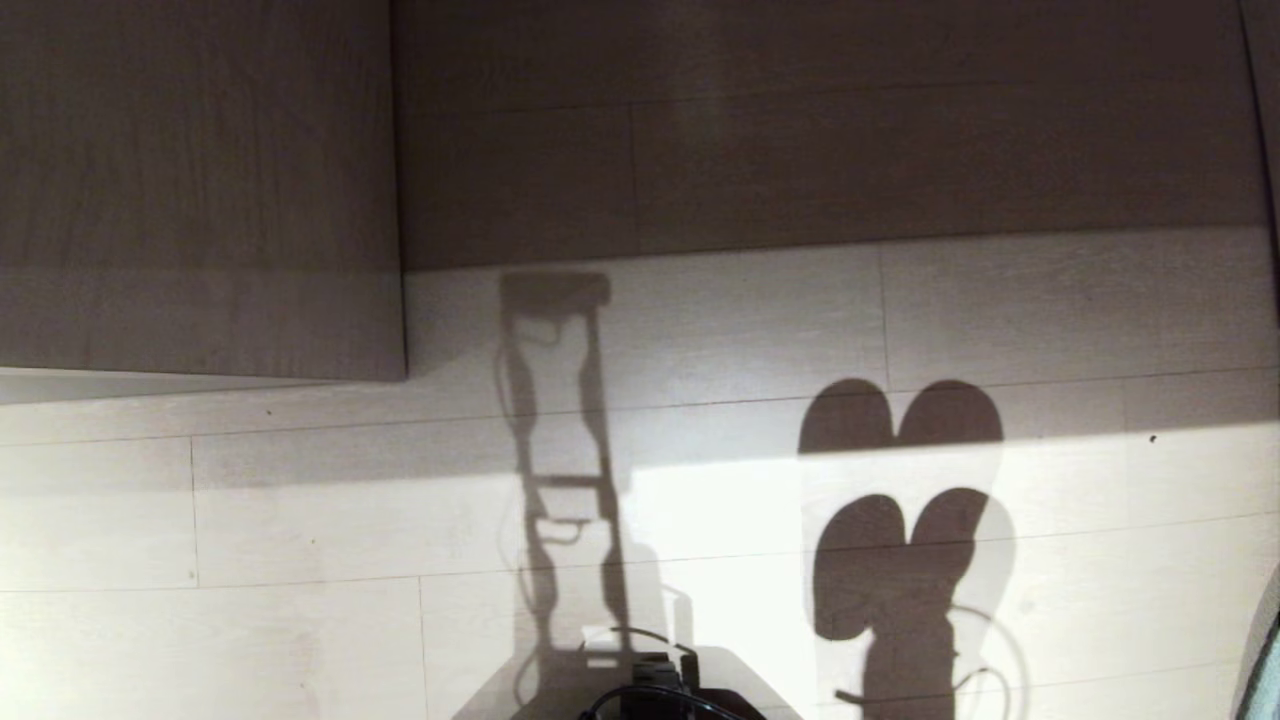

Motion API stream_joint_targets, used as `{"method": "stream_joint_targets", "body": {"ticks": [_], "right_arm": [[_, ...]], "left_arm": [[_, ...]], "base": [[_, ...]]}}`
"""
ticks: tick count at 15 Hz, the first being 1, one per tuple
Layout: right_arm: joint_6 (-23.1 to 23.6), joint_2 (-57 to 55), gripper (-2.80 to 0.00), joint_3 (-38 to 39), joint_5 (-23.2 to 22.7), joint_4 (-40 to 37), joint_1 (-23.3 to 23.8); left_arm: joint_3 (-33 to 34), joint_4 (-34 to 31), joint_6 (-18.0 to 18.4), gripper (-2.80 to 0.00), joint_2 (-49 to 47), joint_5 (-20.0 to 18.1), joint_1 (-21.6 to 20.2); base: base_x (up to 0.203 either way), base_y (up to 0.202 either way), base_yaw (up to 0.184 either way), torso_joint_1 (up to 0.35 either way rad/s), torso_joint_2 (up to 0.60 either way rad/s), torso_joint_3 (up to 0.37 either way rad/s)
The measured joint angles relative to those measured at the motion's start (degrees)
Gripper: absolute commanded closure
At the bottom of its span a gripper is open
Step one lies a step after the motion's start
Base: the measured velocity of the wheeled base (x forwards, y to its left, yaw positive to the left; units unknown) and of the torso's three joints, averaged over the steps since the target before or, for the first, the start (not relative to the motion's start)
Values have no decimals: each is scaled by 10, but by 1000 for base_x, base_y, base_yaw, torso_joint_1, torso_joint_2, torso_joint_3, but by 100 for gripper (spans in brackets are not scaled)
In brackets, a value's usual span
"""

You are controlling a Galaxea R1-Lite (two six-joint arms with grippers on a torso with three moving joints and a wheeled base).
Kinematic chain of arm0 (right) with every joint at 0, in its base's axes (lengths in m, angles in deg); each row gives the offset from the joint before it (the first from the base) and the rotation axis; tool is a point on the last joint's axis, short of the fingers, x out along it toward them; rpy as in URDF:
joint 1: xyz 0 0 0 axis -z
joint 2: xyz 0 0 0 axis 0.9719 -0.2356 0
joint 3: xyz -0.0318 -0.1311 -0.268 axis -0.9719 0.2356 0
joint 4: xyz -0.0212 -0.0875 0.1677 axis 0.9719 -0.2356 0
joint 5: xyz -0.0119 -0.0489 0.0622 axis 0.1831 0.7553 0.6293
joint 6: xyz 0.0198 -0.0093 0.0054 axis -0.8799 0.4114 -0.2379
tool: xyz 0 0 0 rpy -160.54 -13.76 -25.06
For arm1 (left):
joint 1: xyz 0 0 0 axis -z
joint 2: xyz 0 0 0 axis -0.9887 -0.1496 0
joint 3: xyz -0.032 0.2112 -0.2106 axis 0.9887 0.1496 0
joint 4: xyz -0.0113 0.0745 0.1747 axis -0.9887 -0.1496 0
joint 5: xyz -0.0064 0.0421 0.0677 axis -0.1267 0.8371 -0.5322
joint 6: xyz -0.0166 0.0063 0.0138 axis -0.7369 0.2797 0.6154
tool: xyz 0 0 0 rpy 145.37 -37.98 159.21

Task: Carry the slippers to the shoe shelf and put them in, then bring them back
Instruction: Place the slippers into the shoe cabinet

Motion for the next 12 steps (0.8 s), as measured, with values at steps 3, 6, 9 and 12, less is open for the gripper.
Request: {"method": "stream_joint_targets", "body": {"ticks": [3, 6, 9, 12], "right_arm": [[9, 36, 0, 0, 25, -57, -10], [9, 89, 0, -6, 67, -187, -16], [20, 121, 0, -1, 87, -220, -17], [21, 130, 0, 0, 88, -222, -17]], "left_arm": [[0, 0, 0, 0, 0, 0, 0], [0, 0, 0, 0, 0, 0, 0], [0, 0, 0, 0, 0, 0, 0], [0, 0, 0, 0, 0, 0, 0]], "base": [[0, 0, 0, 0, 0, 0], [0, 0, 0, 0, 0, 0], [0, 0, 0, 0, 0, 0], [0, 0, 0, 0, 0, 0]]}}
